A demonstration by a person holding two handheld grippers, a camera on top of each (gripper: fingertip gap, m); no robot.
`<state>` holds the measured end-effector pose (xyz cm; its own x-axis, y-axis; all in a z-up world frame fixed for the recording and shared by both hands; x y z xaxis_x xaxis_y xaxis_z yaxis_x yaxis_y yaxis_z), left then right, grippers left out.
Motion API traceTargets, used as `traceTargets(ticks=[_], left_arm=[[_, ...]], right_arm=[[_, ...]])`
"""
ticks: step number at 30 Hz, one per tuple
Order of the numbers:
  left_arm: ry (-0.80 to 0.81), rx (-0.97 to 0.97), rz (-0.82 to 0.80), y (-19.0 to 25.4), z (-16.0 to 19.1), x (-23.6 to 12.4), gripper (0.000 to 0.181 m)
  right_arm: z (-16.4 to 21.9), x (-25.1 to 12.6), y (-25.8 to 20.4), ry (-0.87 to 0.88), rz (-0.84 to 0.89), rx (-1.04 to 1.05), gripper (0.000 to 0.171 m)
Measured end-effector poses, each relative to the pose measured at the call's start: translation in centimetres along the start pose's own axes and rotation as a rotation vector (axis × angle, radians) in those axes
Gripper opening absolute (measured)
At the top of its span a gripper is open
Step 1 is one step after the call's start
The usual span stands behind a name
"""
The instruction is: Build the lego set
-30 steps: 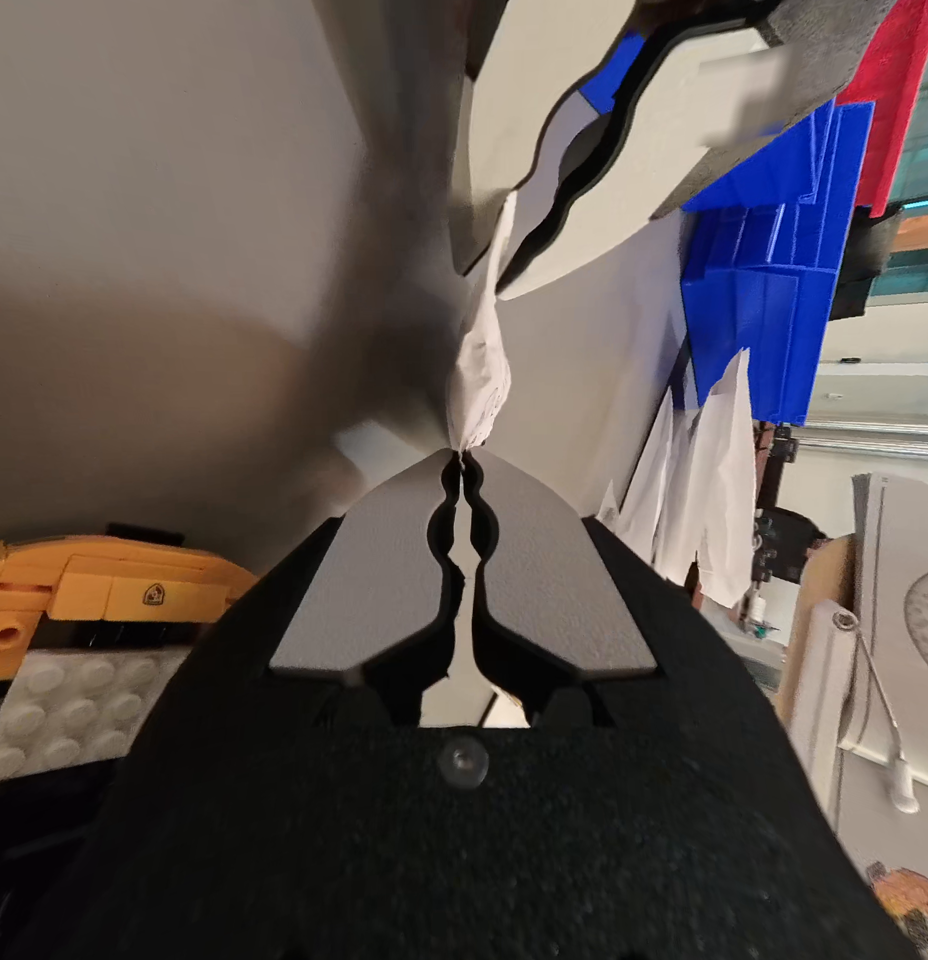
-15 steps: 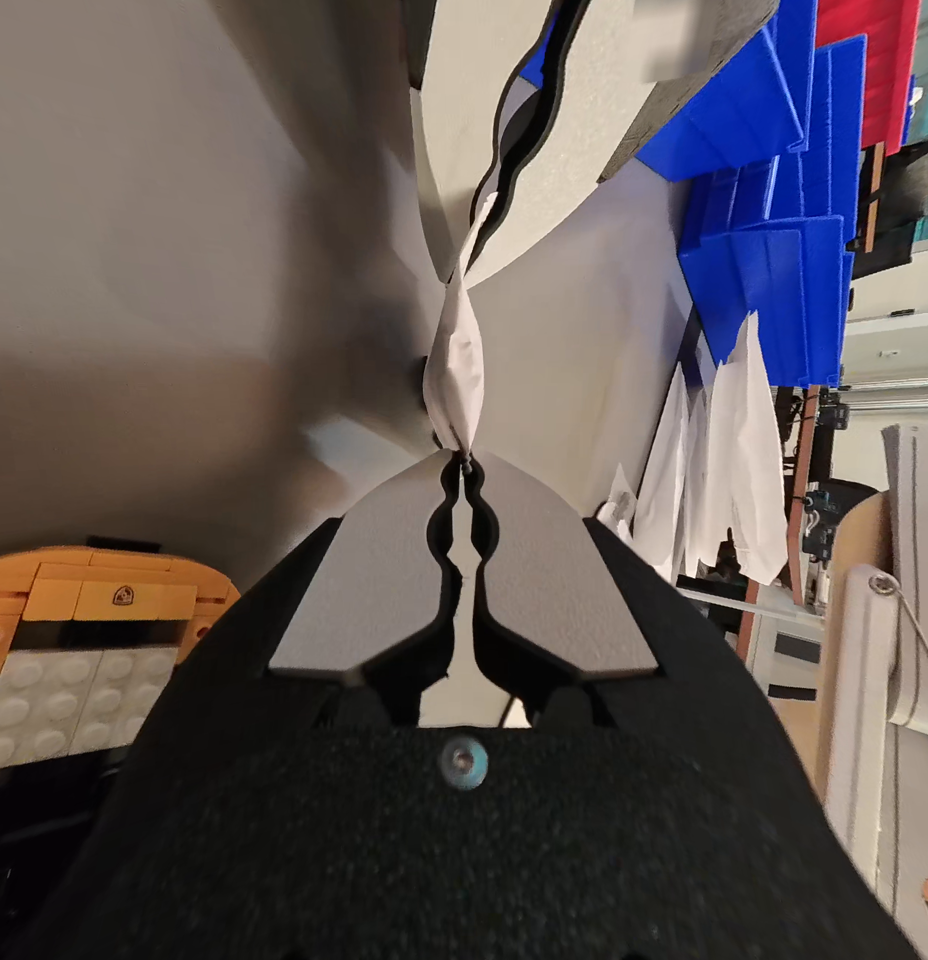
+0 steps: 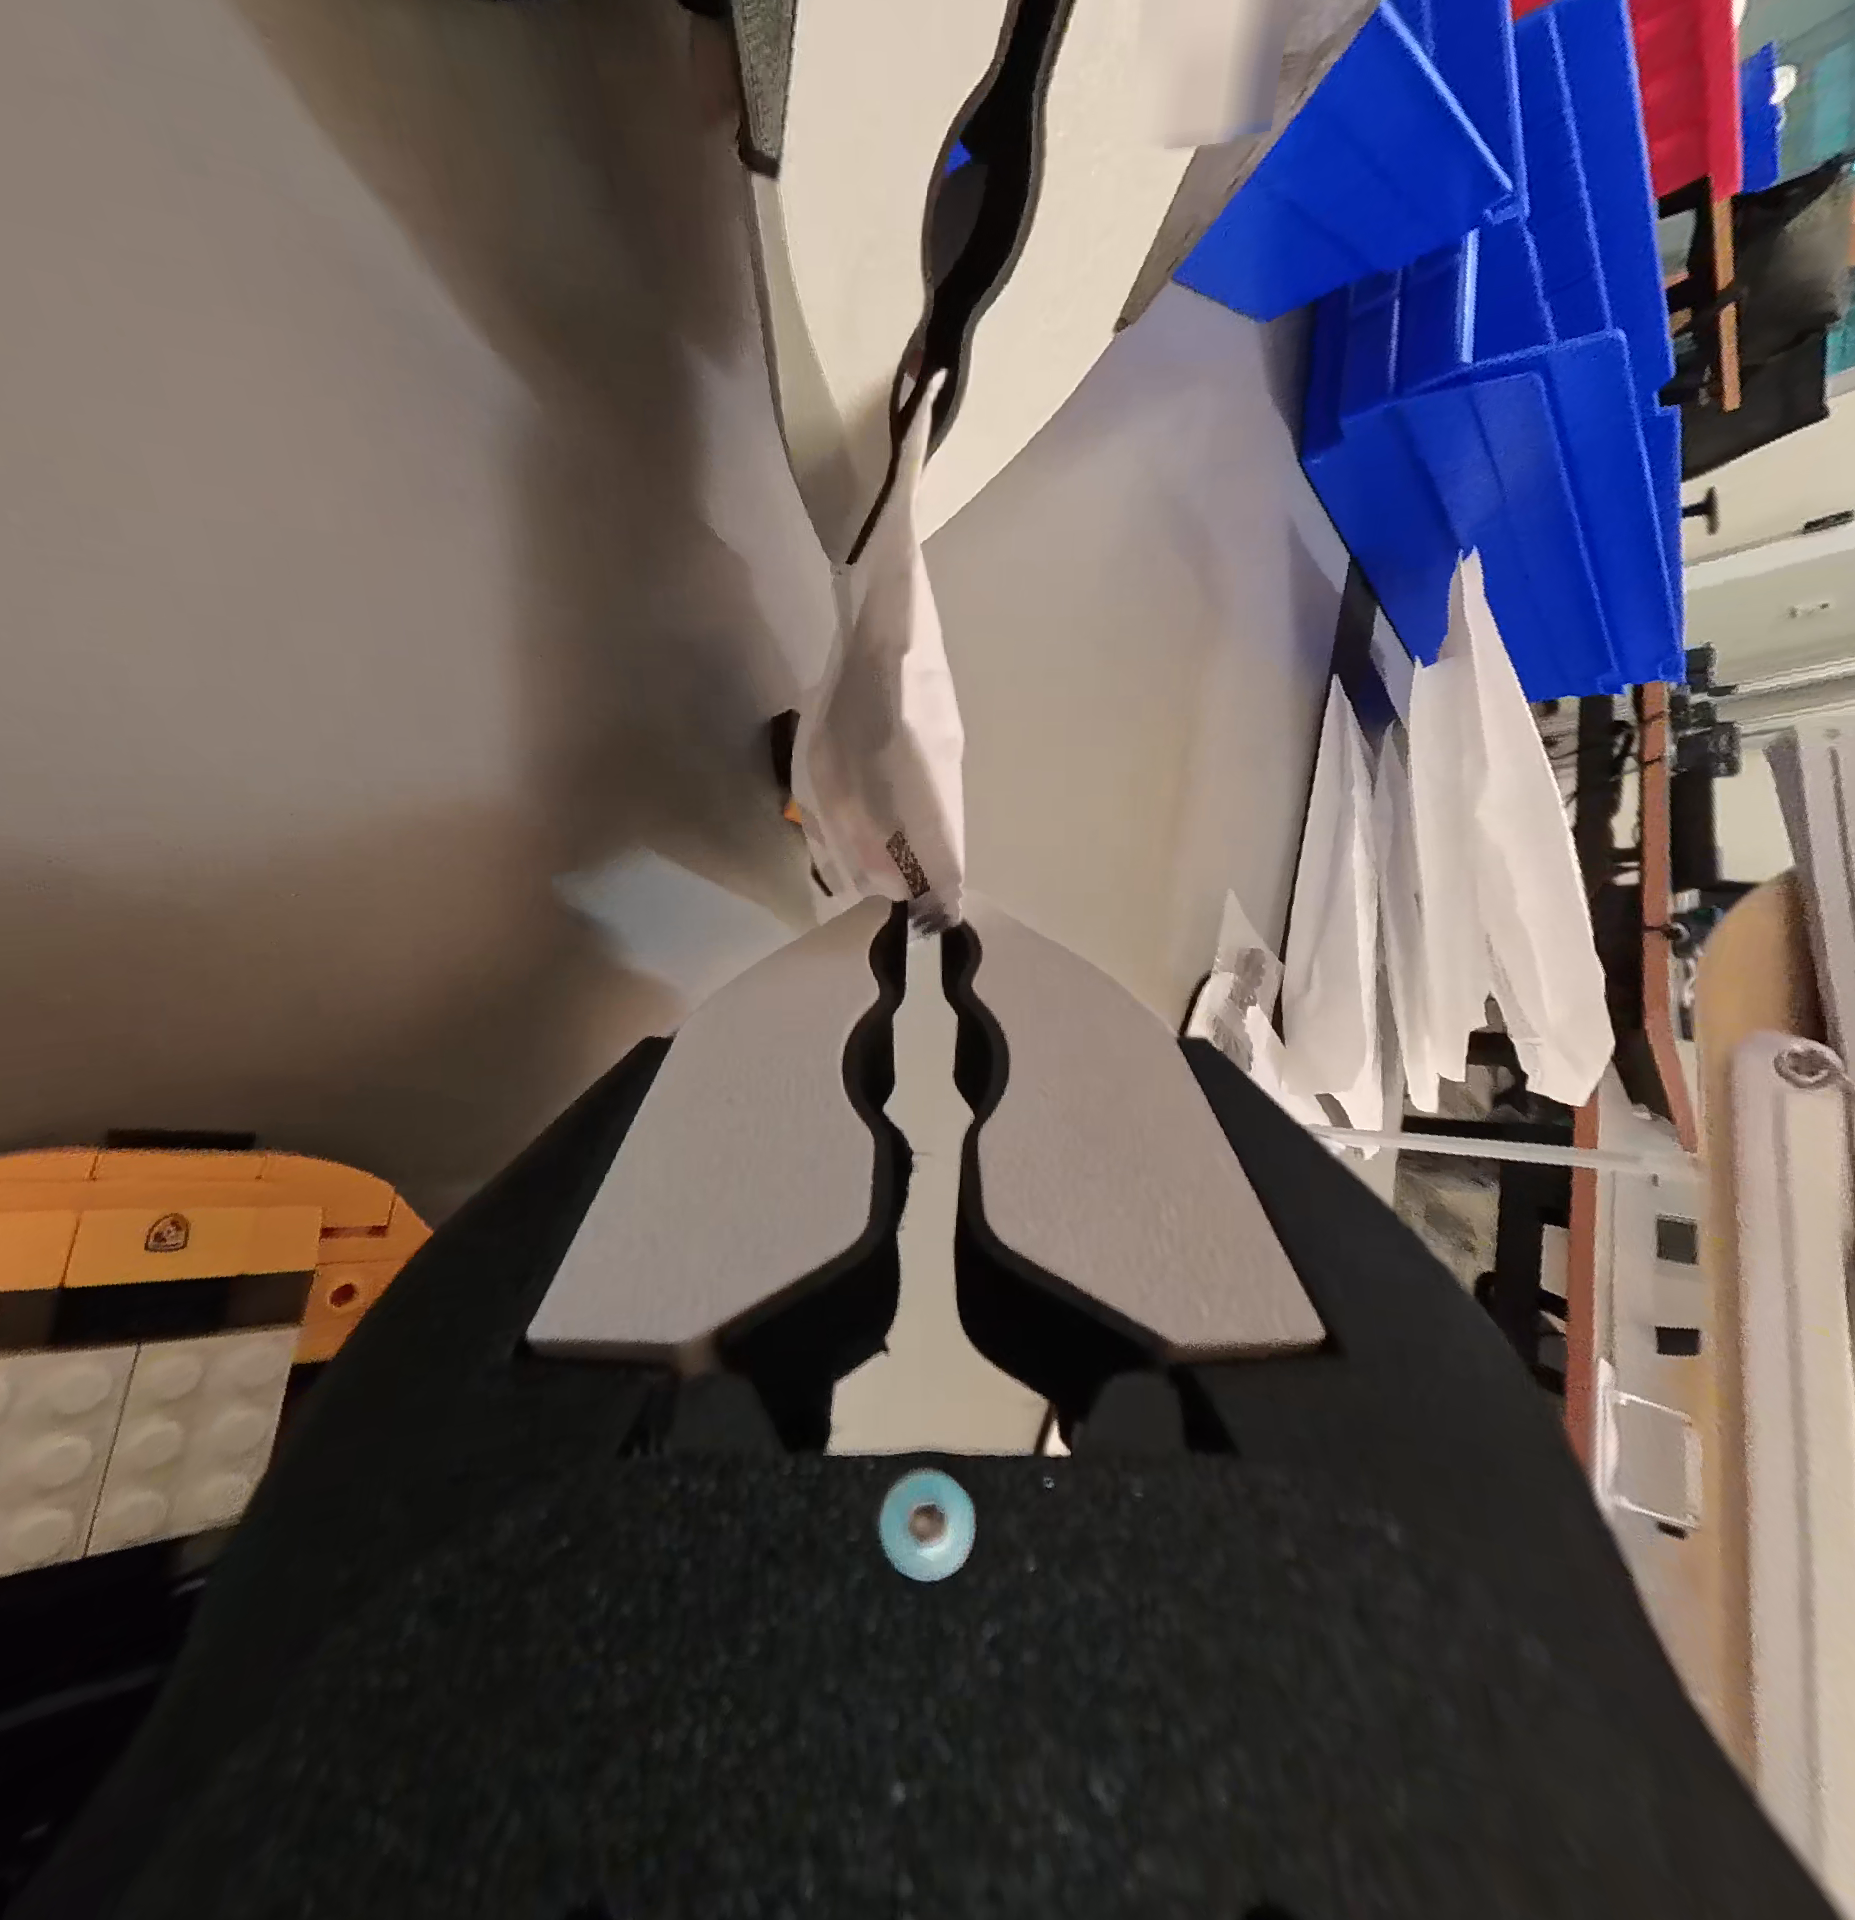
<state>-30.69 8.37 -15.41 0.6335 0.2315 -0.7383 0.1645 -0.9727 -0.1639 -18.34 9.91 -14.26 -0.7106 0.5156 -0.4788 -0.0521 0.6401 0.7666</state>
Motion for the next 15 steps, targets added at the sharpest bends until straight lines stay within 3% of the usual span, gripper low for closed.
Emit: traceTargets(ticks=[15], left_arm=[[0.078, -0.252, 0.044, -2.0, 0.3, -1.3, 0.001]], right_arm=[[0.9, 0.9, 3.3, 0.010, -0.103, 0.293, 0.000]])
Point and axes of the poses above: each gripper's, where its closed fingertips meet, x out along the fingers, z out of its underside, y = z × x across the jaws, the point moved 5 cm from there along -x, back along the fingers, and after that the axes turned 8 degrees about z, right-handed, at the moved point
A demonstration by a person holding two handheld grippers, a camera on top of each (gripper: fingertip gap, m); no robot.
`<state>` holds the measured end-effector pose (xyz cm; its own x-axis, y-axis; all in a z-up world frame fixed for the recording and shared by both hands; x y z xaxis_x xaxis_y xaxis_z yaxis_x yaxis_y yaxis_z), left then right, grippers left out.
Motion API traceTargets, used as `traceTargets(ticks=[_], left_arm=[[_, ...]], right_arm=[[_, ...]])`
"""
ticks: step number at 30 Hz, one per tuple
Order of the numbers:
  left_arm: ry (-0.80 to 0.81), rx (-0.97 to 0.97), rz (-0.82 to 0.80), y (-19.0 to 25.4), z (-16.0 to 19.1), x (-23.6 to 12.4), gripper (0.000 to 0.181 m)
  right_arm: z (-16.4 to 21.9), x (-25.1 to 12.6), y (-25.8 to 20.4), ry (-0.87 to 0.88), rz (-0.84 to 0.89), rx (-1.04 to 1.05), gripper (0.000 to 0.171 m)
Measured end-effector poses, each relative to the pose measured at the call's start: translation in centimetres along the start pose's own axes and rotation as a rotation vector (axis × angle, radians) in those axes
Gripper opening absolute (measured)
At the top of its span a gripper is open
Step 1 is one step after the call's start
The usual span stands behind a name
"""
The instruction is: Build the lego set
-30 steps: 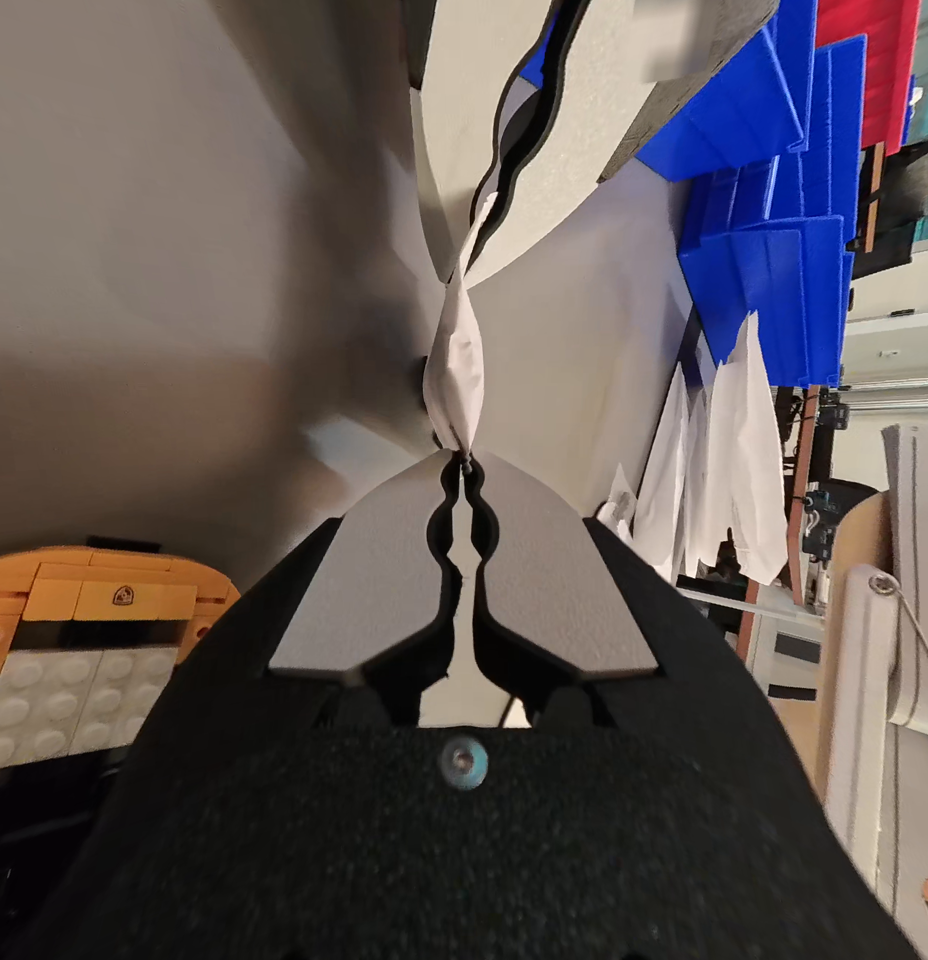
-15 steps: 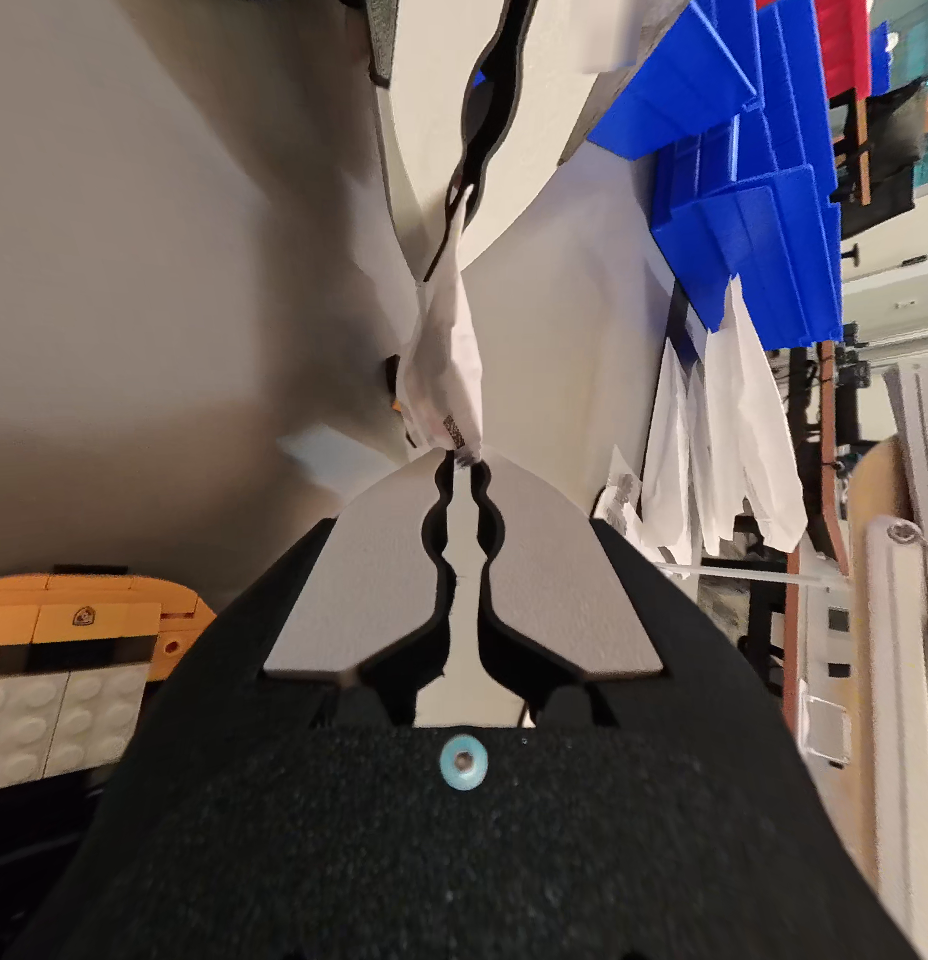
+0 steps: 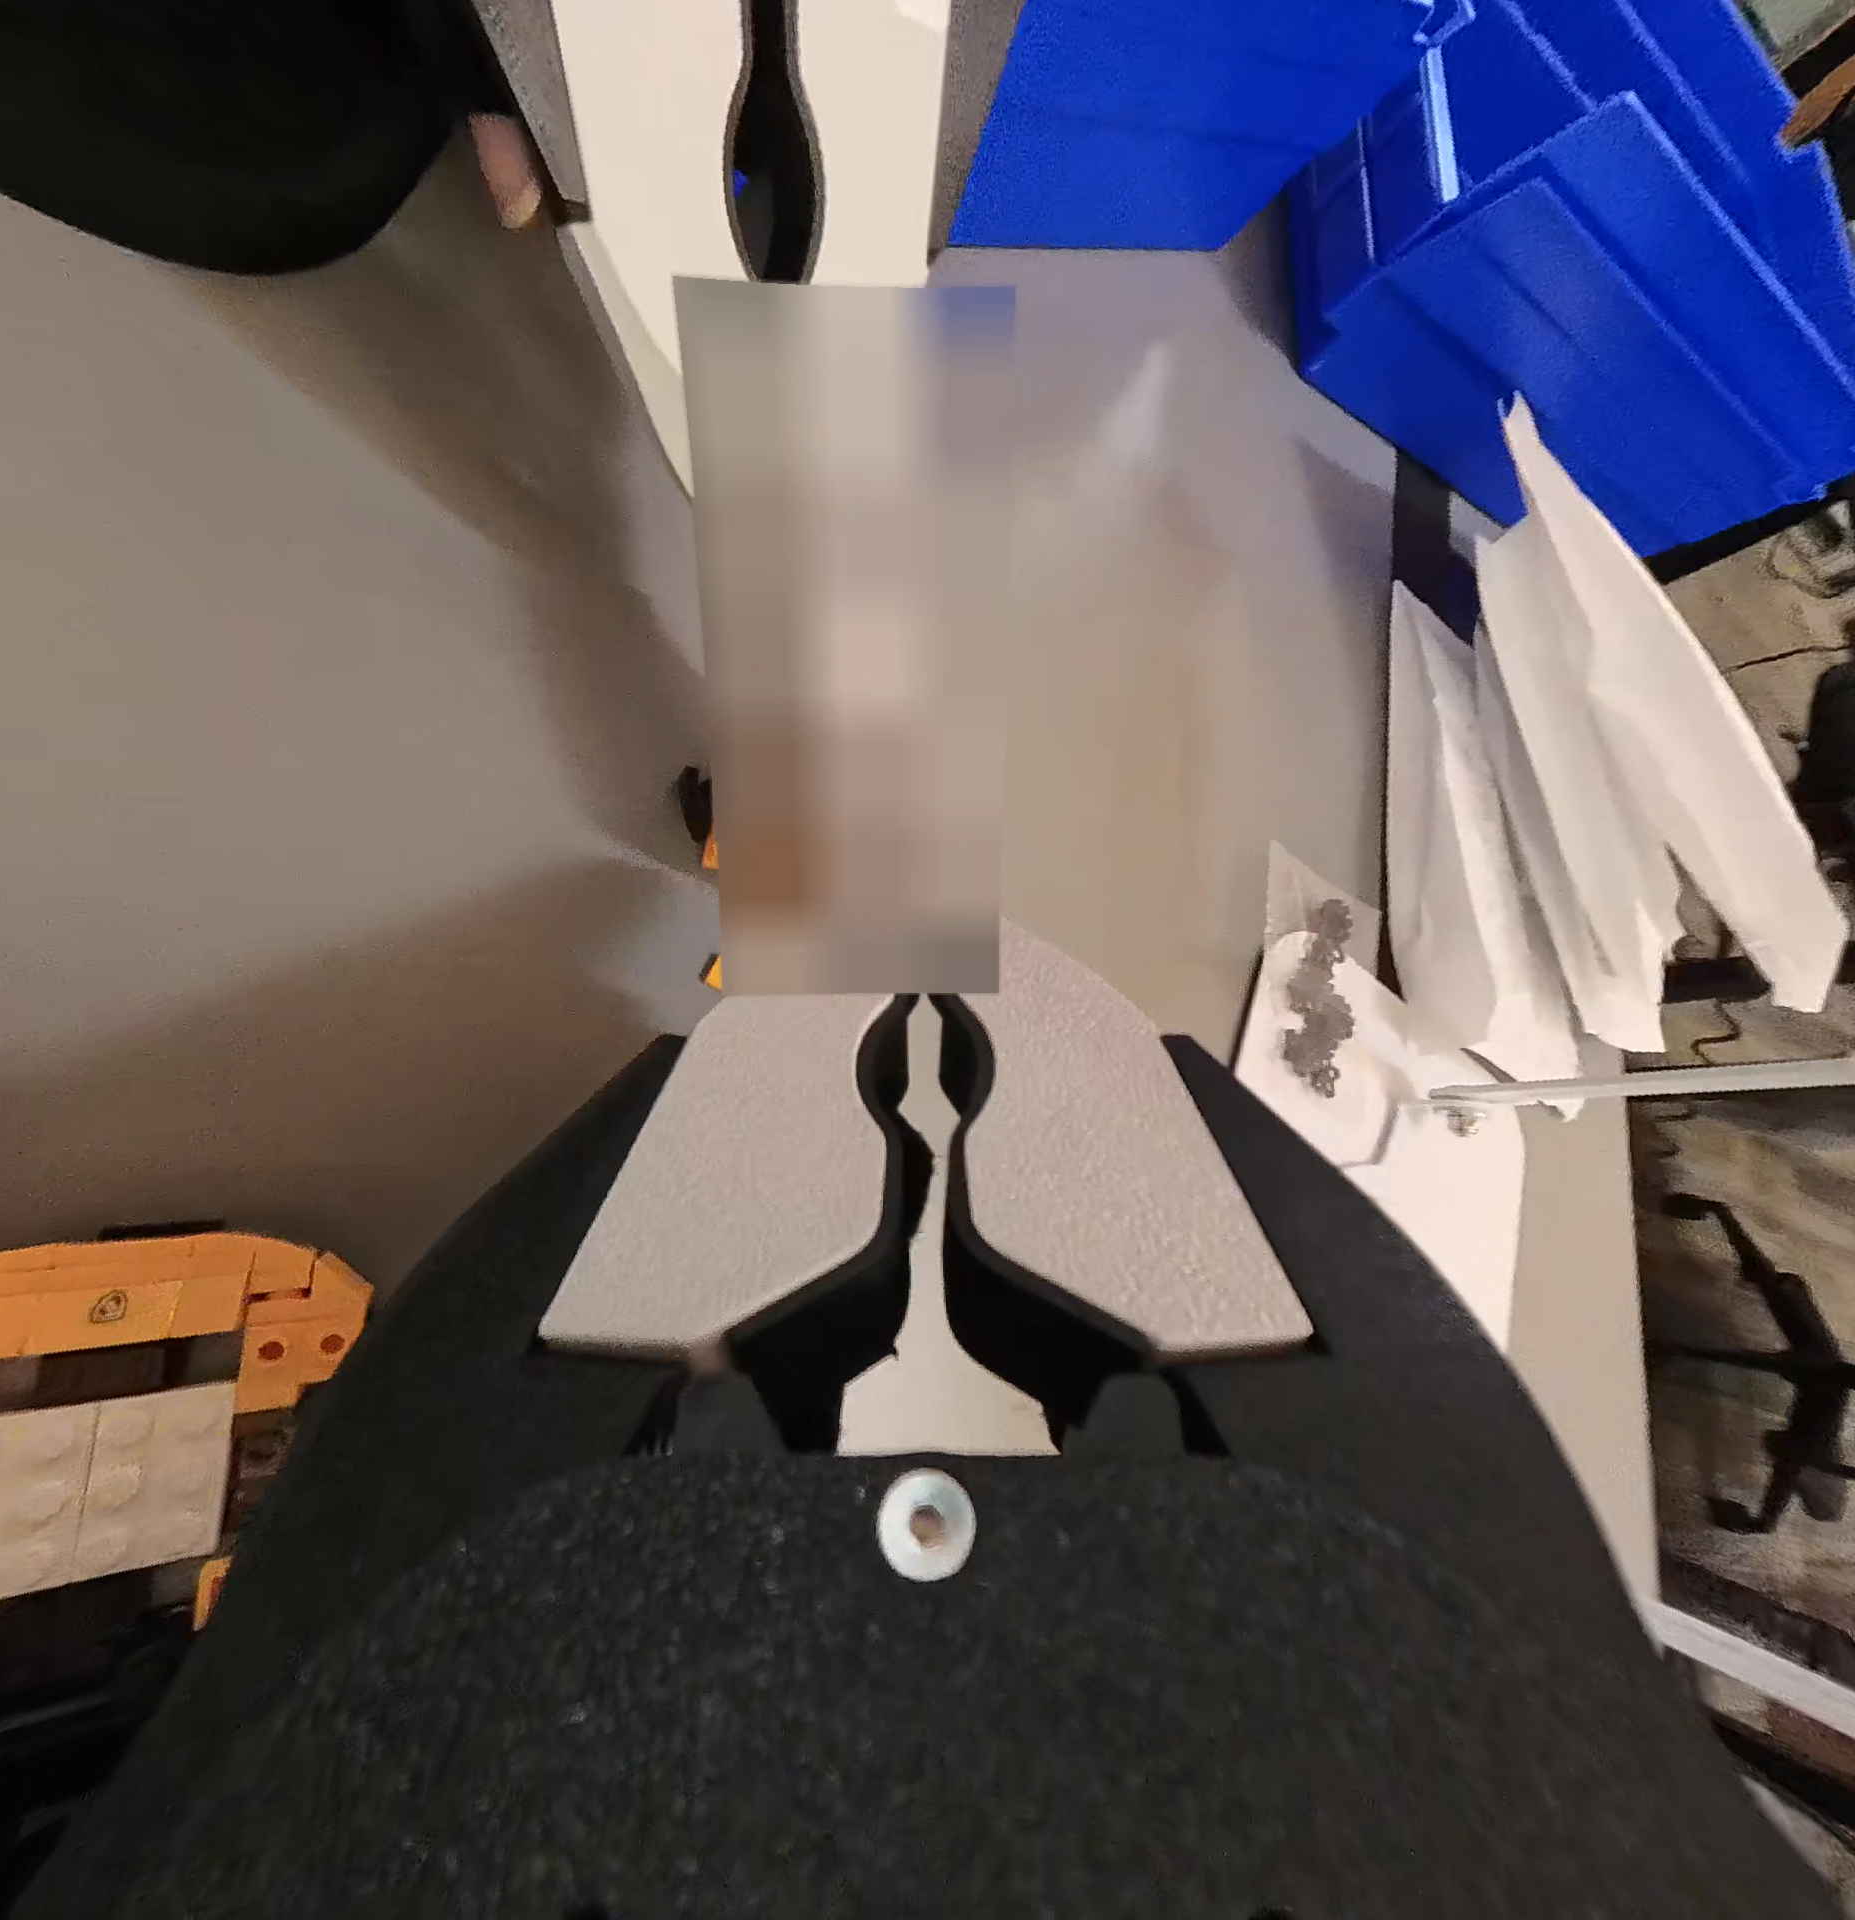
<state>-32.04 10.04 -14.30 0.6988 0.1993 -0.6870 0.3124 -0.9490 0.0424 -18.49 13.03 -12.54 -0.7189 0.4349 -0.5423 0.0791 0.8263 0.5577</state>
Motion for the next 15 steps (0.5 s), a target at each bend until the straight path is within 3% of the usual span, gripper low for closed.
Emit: traceTargets(ticks=[15], left_arm=[[0.048, 0.014, -0.025, -0.01, -0.34, -0.43, 0.000]], right_arm=[[0.64, -0.25, 0.08, -0.031, 0.031, 0.048, 0.001]])
Point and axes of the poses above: each gripper's, where its closed fingertips meet, x out along the fingers, z out of its underside, y = z × x across the jaws, the point moved 5 cm from there along -x, back along the fingers, and after that the axes turned 8 degrees about z, right-handed, at the moved point
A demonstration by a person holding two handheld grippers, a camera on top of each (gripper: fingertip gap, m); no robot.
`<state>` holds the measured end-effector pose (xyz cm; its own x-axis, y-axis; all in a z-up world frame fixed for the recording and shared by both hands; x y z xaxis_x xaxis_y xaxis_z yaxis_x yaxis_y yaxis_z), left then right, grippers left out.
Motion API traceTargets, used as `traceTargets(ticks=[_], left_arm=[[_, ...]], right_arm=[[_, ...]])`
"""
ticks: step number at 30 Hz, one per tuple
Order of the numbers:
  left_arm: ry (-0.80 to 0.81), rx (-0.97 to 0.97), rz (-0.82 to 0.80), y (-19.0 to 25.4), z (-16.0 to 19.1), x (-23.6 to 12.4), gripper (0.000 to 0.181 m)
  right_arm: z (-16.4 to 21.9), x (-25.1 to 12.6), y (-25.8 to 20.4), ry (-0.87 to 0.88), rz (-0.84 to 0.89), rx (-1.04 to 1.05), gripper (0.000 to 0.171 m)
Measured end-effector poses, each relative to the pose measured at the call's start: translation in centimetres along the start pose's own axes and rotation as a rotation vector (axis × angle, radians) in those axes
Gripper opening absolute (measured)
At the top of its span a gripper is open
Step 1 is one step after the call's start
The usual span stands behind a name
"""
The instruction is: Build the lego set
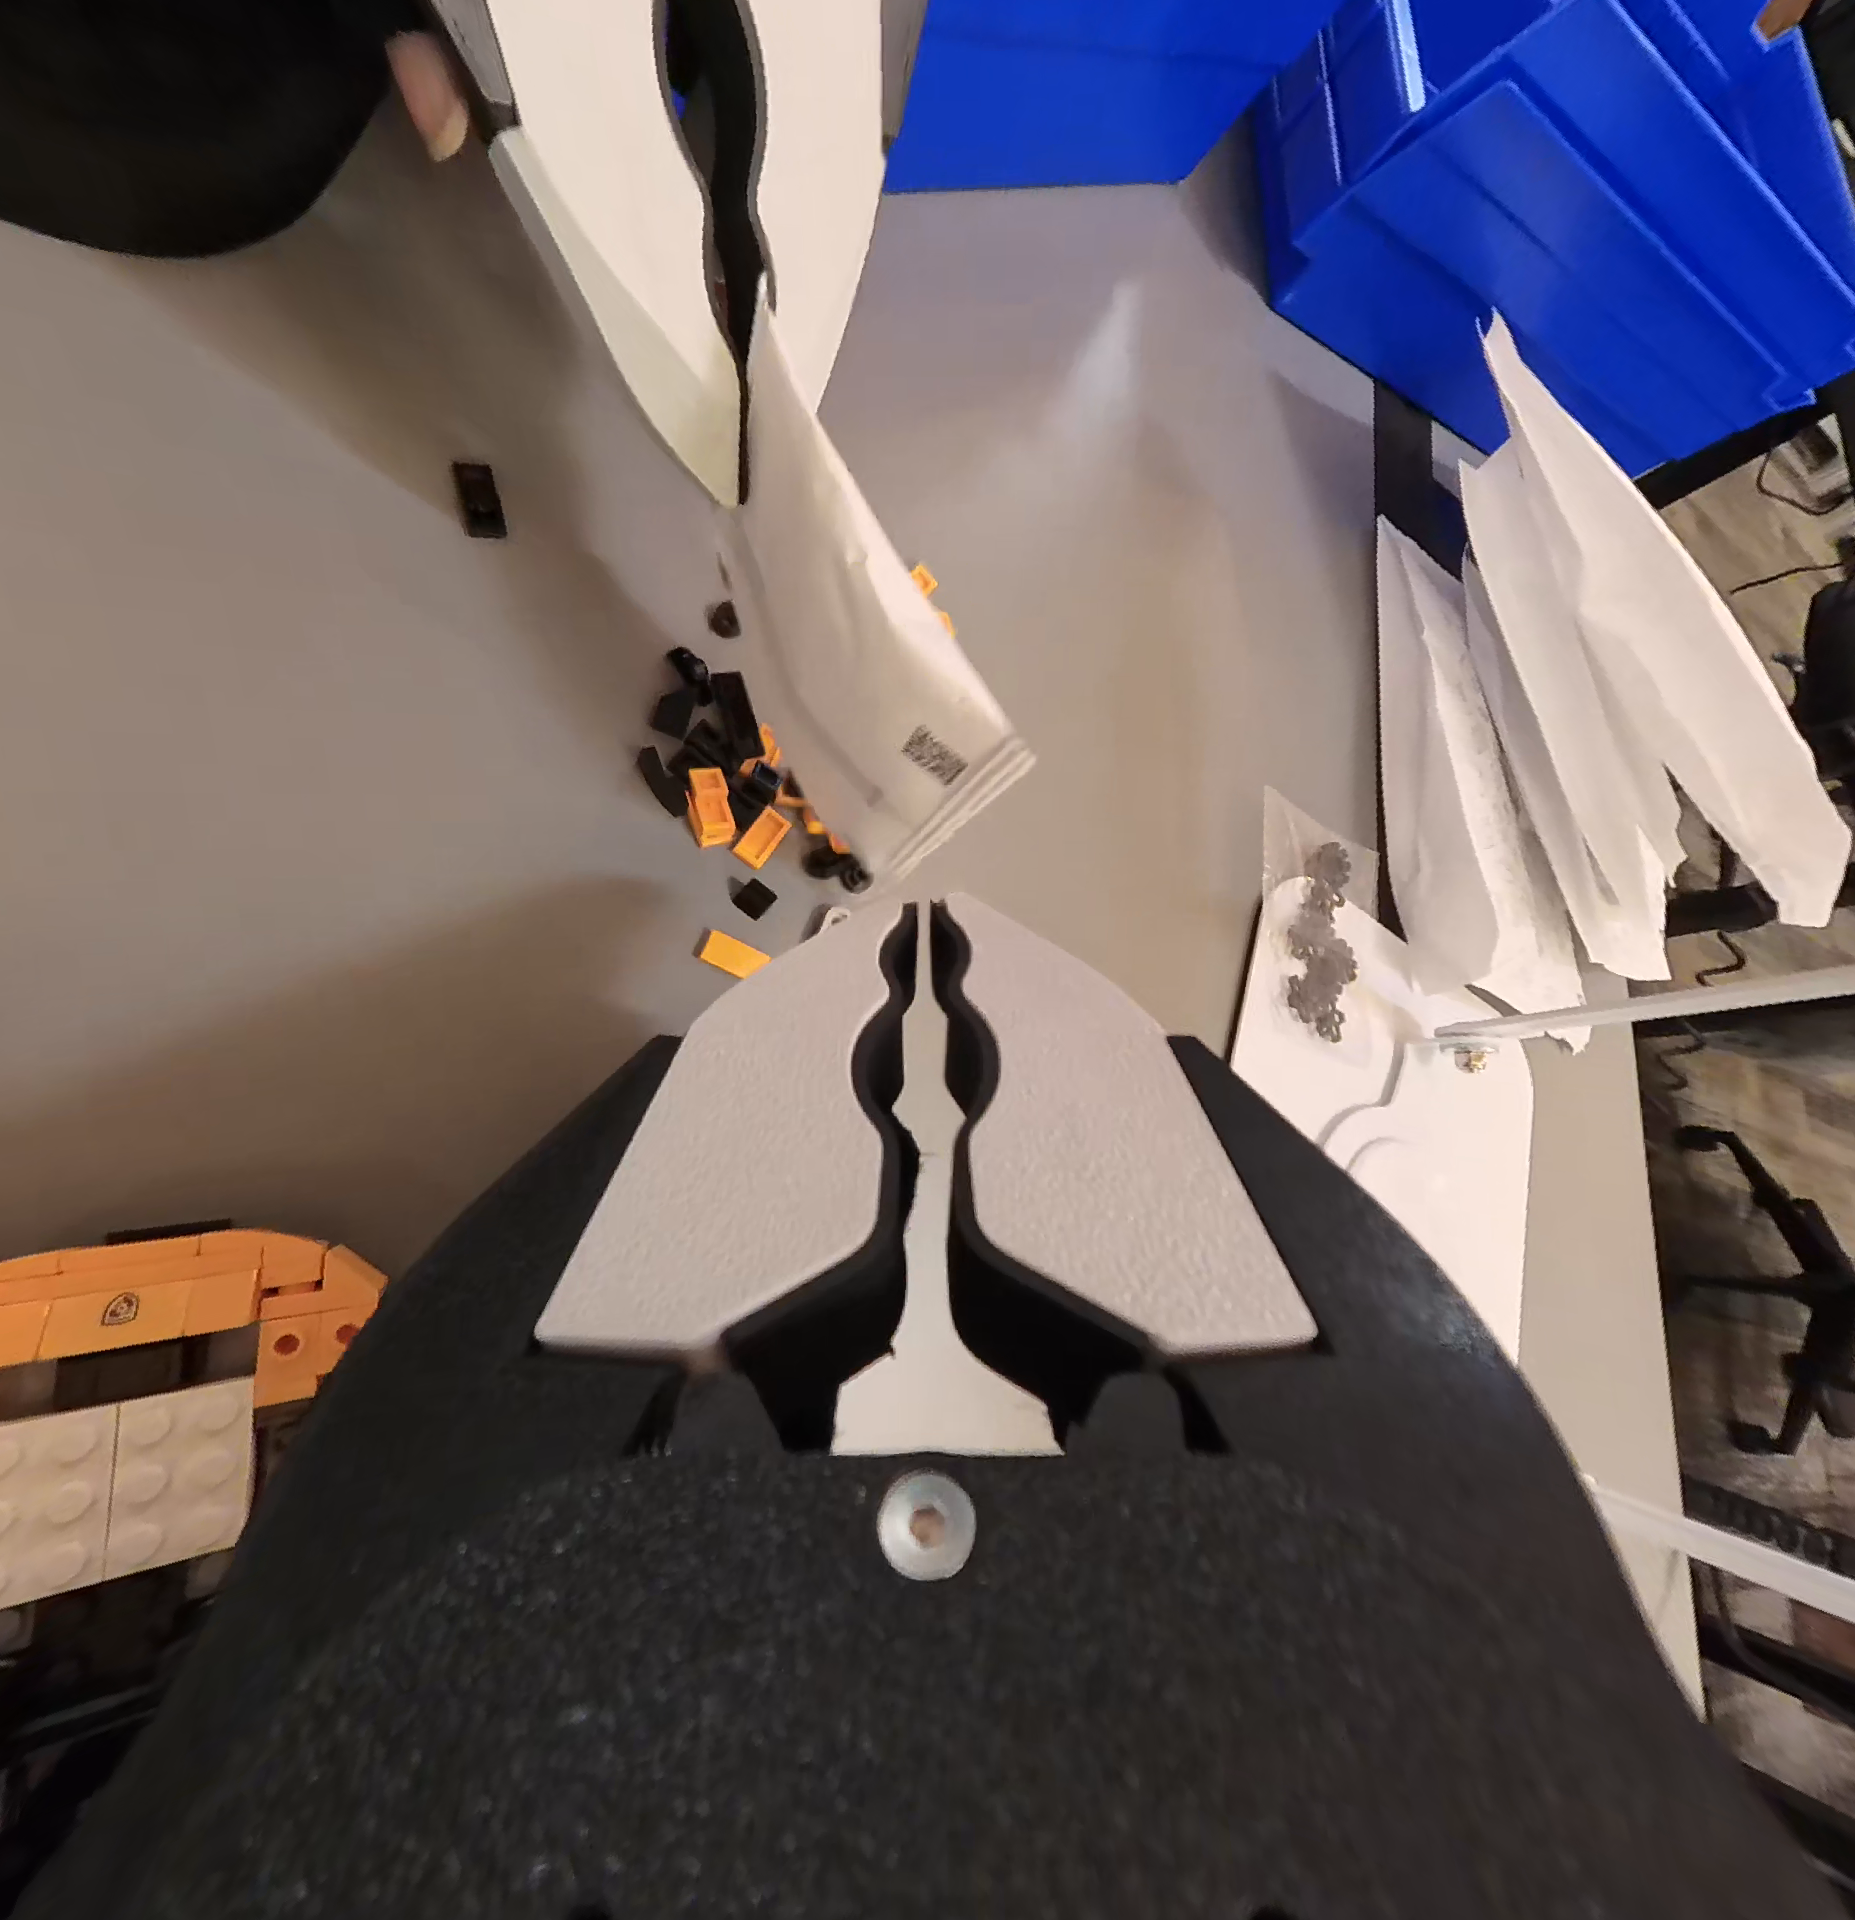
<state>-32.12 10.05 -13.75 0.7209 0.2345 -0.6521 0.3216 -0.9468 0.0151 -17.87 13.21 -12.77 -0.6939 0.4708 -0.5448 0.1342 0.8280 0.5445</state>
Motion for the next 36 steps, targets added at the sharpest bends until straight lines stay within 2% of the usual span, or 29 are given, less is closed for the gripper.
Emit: traceTargets(ticks=[5, 10, 19, 25, 29, 30, 33, 36], left_arm=[[0.047, -0.078, 0.028, -0.1, -0.3, -0.6, 0.001], [0.166, -0.284, 0.169, -0.1, -0.9, -1.2, 0.000], [0.252, -0.375, 0.265, -0.1, -1.0, -1.1, 0.000], [0.277, -0.228, 0.342, 1.5, -1.3, -1.6, 0.000], [0.267, -0.130, 0.366, 2.5, -1.2, -1.5, 0.000], [0.268, -0.116, 0.370, 2.7, -1.3, -1.4, 0.000], [0.270, -0.107, 0.371, 3.0, -1.6, -1.1, 0.000], [0.269, -0.113, 0.368, 3.0, -1.7, -1.1, 0.000]], right_arm=[[0.0, 0.0, -0.4, -0.005, -0.017, 0.016, 0.006], [0.3, -0.1, -1.0, -0.014, -0.027, 0.040, 0.008], [0.4, -0.6, -1.2, 0.000, -0.012, 0.084, 0.009], [-1.0, -2.1, -0.3, 0.143, -0.157, 0.318, 0.020], [-1.9, -2.9, -0.2, 0.180, -0.260, 0.373, 0.023], [-2.0, -2.9, -0.6, 0.179, -0.289, 0.374, 0.022], [-2.9, -2.7, -1.4, 0.207, -0.320, 0.373, 0.001], [-3.7, -3.0, -2.2, 0.224, -0.331, 0.347, 0.001]])
Point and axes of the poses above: each gripper's, where its closed fingertips meet, x out along the fingers, z out of its underside, y = z × x across the jaws, the point moved 5 cm from there along -x, back along the fingers, and after that the axes turned 8 degrees about z, right-handed, at the moved point
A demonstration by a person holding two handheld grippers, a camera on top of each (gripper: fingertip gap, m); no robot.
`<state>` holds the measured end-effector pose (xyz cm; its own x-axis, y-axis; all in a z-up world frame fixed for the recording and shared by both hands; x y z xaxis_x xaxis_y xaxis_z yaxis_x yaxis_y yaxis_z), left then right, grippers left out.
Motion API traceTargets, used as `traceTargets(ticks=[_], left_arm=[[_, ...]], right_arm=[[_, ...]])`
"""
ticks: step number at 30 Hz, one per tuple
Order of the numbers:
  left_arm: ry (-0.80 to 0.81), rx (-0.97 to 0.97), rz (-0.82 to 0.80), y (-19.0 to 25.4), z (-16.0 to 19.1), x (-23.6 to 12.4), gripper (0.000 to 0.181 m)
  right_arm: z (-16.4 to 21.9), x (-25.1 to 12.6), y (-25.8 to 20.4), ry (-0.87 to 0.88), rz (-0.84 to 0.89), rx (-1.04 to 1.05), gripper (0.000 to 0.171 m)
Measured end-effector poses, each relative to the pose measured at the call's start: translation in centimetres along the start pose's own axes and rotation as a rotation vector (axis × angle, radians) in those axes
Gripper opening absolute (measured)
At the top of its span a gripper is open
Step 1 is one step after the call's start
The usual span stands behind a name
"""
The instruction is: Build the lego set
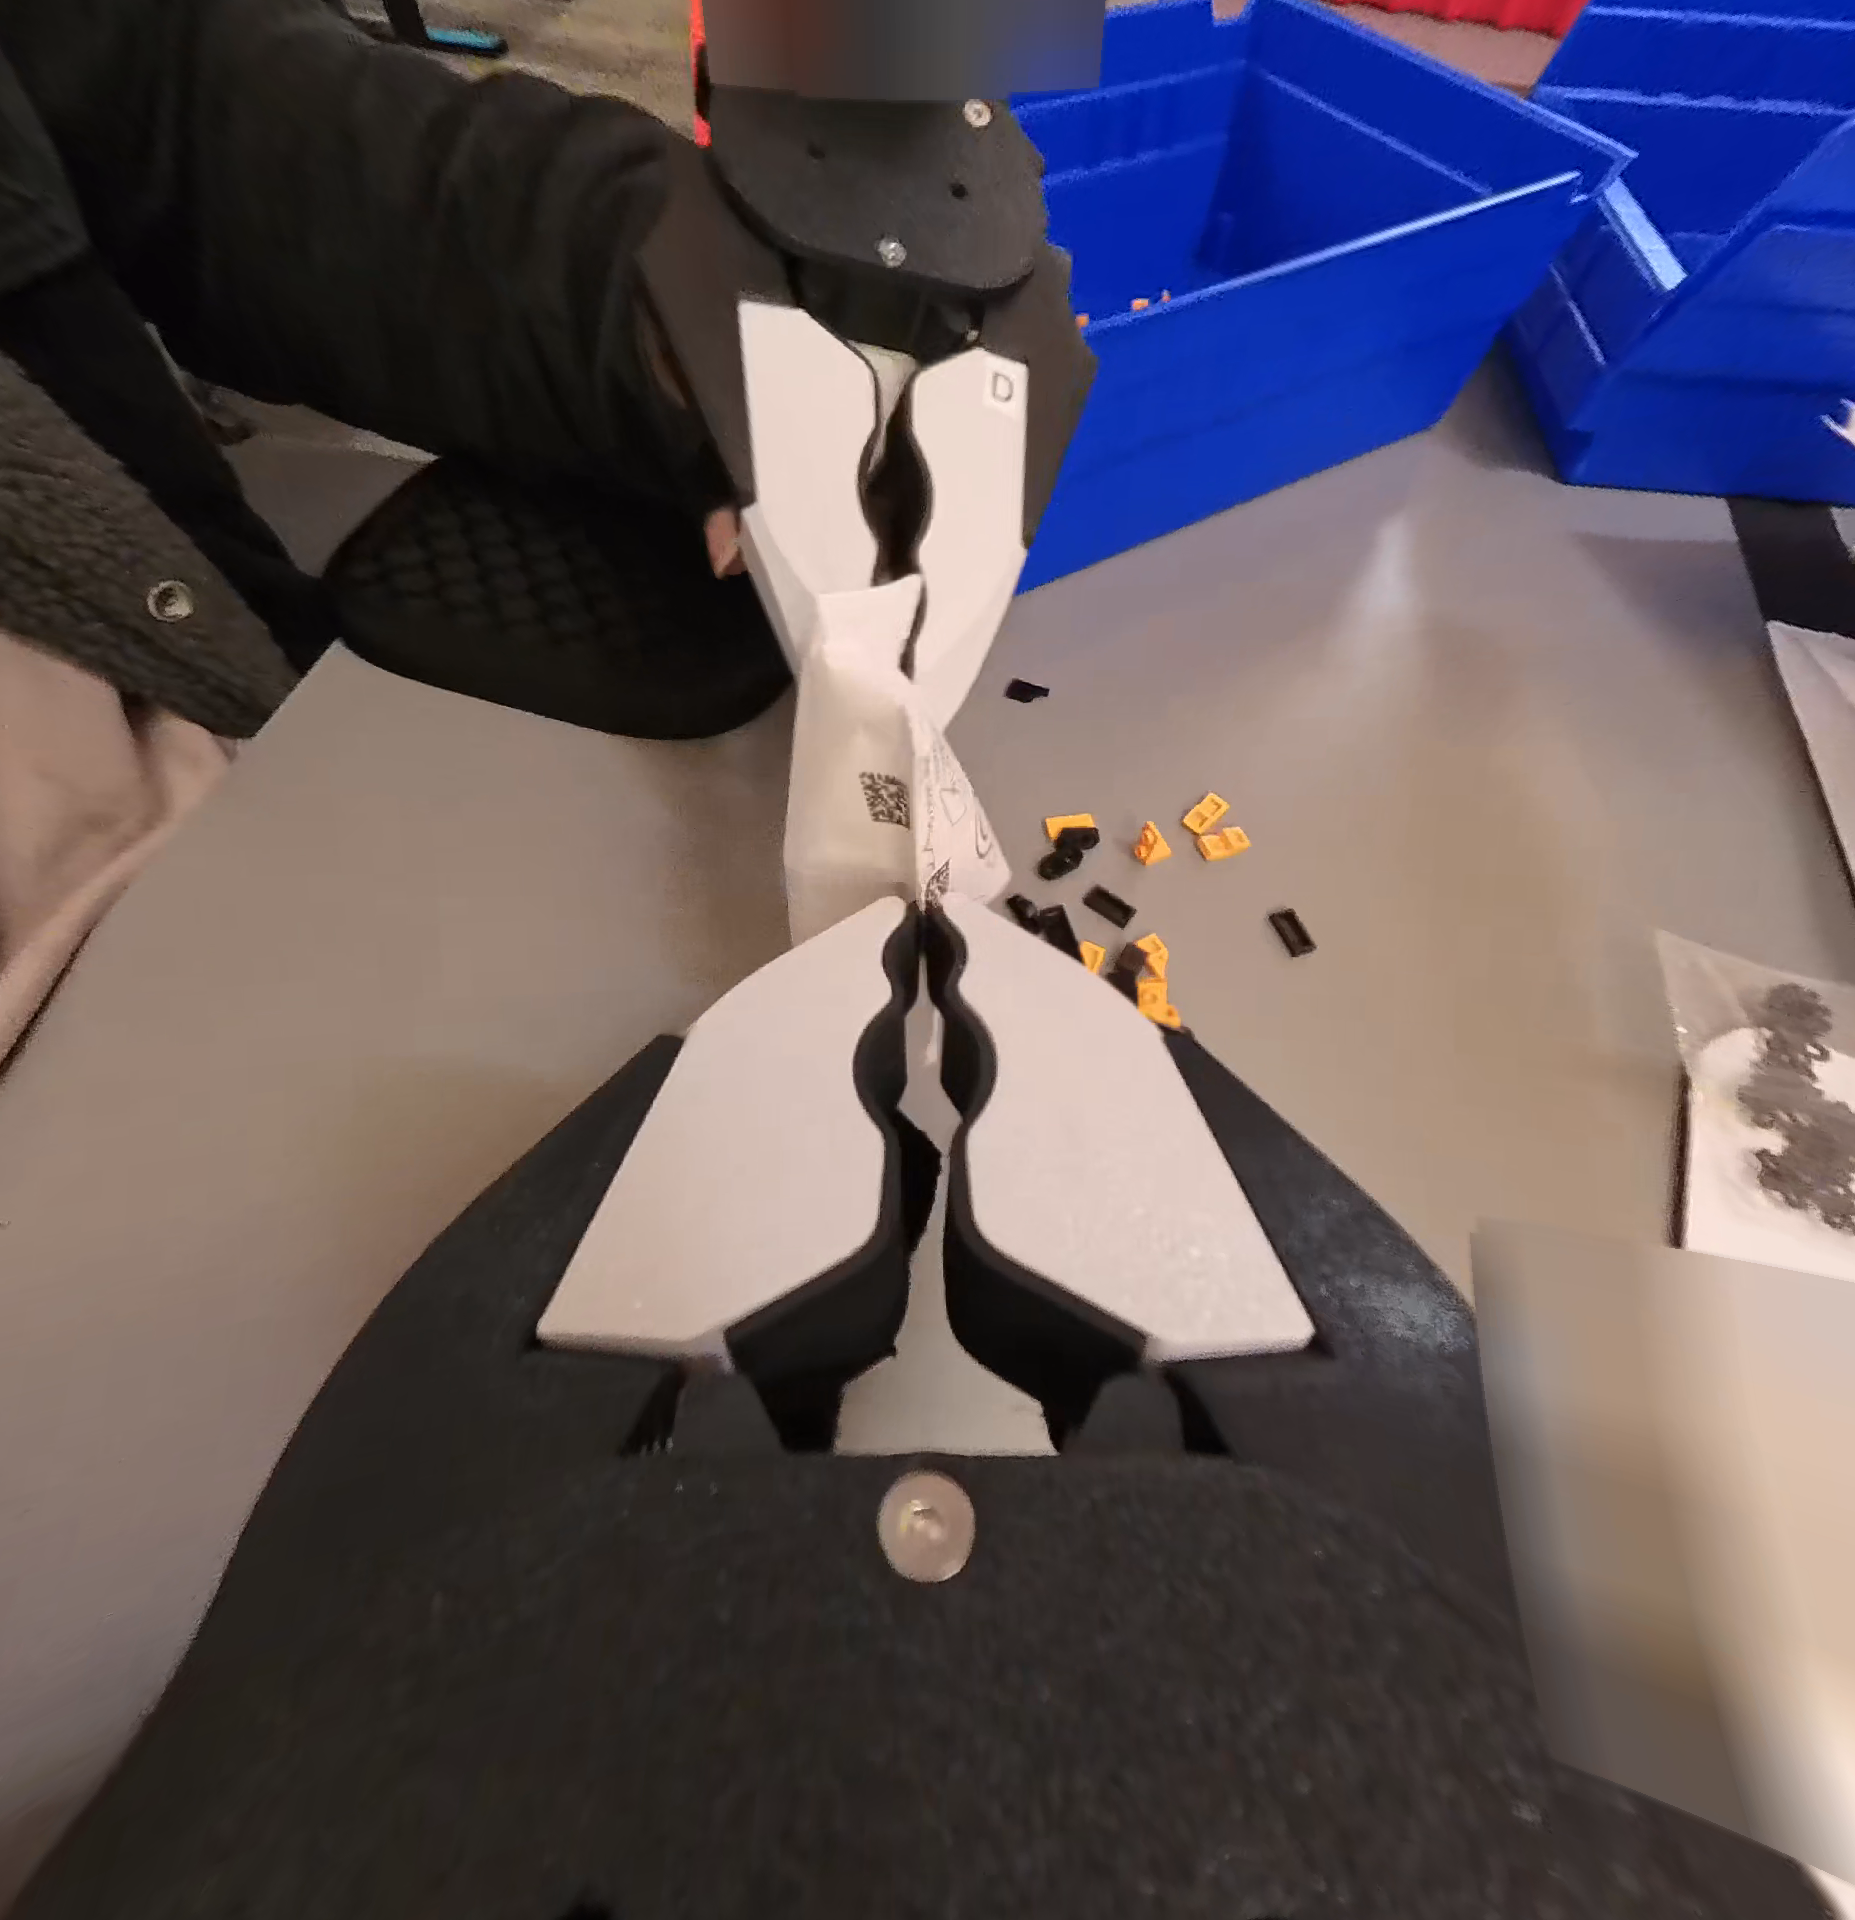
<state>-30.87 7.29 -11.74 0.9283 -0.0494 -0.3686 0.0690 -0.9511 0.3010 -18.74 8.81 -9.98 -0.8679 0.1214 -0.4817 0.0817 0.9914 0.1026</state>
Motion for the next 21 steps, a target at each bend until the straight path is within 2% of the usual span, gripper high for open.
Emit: traceTargets(ticks=[4, 9, 12, 14, 18, 21], left_arm=[[0.032, -0.011, -0.020, -0.1, -0.1, -1.1, 0.000], [-0.004, -0.008, -0.029, 0.0, -0.2, 0.4, 0.000], [0.006, 0.004, -0.064, -0.1, -0.5, -0.8, 0.000], [0.044, -0.008, -0.026, 0.4, -0.8, -1.4, 0.000], [-0.013, 0.030, -0.044, 0.8, -0.2, -0.2, 0.000], [0.016, 0.076, -0.076, 0.6, -0.9, -1.5, 0.001]], right_arm=[[0.8, -1.2, 0.6, -0.005, 0.030, 0.037, 0.000], [0.1, 0.1, -0.3, -0.009, 0.041, 0.003, 0.001], [0.5, -0.9, 0.2, -0.025, 0.071, 0.001, 0.000], [0.3, -1.9, 0.1, 0.029, 0.040, 0.056, 0.000], [0.6, -1.0, -1.4, -0.007, 0.032, 0.024, 0.000], [1.0, -1.8, -1.0, 0.006, 0.113, -0.002, 0.001]])
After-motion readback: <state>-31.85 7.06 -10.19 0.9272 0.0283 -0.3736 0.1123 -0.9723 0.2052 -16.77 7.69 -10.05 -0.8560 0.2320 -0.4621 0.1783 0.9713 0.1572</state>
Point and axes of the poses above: each gripper's, where its closed fingertips meet, x out along the fingers, z out of its underside, y = z × x across the jaws, the point moved 5 cm from there along -x, back along the fingers, and after that the axes turned 8 degrees about z, right-handed, at the moved point
